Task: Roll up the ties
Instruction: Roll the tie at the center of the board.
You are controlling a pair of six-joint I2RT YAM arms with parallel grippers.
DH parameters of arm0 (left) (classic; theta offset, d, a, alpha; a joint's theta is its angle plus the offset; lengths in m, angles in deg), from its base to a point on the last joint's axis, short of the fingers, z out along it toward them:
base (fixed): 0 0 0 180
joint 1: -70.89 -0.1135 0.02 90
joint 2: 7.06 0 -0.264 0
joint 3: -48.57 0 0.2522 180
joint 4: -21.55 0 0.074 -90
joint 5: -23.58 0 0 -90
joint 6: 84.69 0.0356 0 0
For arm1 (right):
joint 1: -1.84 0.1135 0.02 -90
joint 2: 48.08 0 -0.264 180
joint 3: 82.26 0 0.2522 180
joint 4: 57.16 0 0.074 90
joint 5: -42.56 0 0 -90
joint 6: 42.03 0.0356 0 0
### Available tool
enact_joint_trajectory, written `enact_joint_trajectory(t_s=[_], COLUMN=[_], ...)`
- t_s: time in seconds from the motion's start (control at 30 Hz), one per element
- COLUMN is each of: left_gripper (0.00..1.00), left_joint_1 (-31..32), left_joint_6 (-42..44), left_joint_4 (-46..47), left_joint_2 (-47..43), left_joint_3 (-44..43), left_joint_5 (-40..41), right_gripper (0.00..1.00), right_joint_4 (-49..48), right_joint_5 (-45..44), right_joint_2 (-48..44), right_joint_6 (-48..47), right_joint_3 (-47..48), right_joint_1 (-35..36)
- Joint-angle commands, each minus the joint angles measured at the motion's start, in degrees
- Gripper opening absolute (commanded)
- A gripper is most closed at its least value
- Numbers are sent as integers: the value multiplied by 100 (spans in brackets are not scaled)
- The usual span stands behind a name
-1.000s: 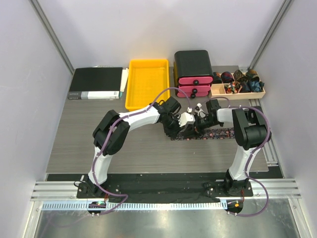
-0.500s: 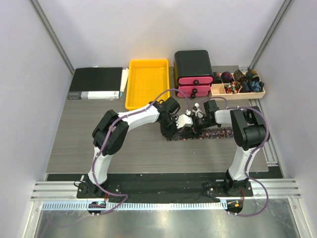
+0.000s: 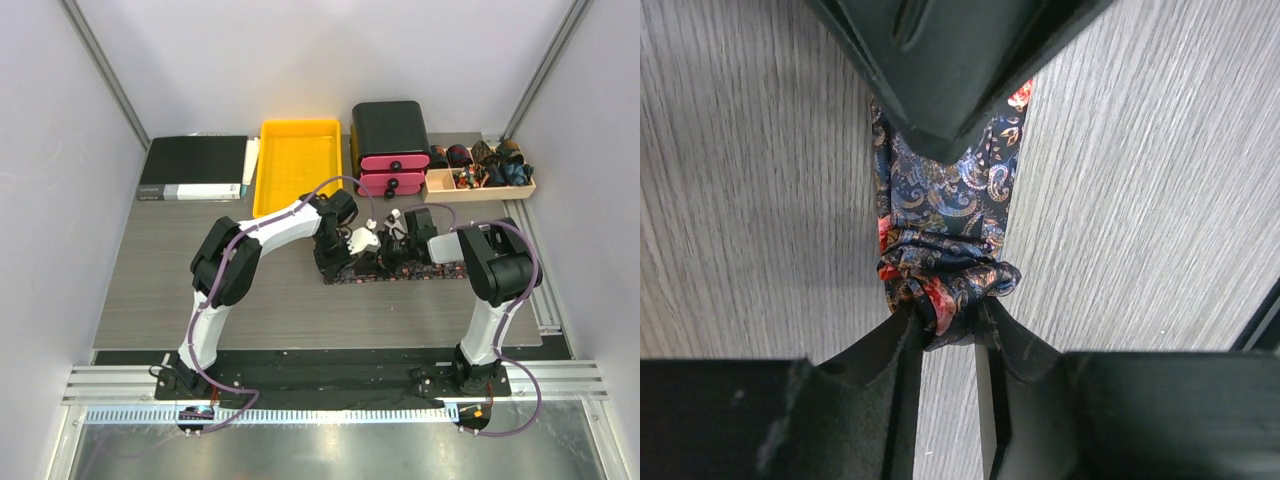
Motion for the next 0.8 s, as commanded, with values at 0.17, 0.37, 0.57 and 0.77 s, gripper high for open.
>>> enact_joint_trajectory(t_s=[0.17,0.37,0.57,0.77], left_gripper=[26,26,27,27], left_joint_1=[-35,-44,-35,-35], left_joint_6=[-222,-204,-160,-125], left_joint_4=[-297,-236,-210,-209], left_joint_2=[516,481,473,473], left_joint_3=[278,357,375,349], left_joint_5=[144,100,83,83], right_gripper=[21,25,29,30], right_joint_4=[-2858,-3643,-3653,-3564], right_joint_5=[-3,-47,-179,-328], right_joint_2=[-35,89,159,396], right_joint_6=[1974,2256,2178,2037], right_joint_3=[-836,-986,-933,-845], right_joint_1=[281,544,650,703])
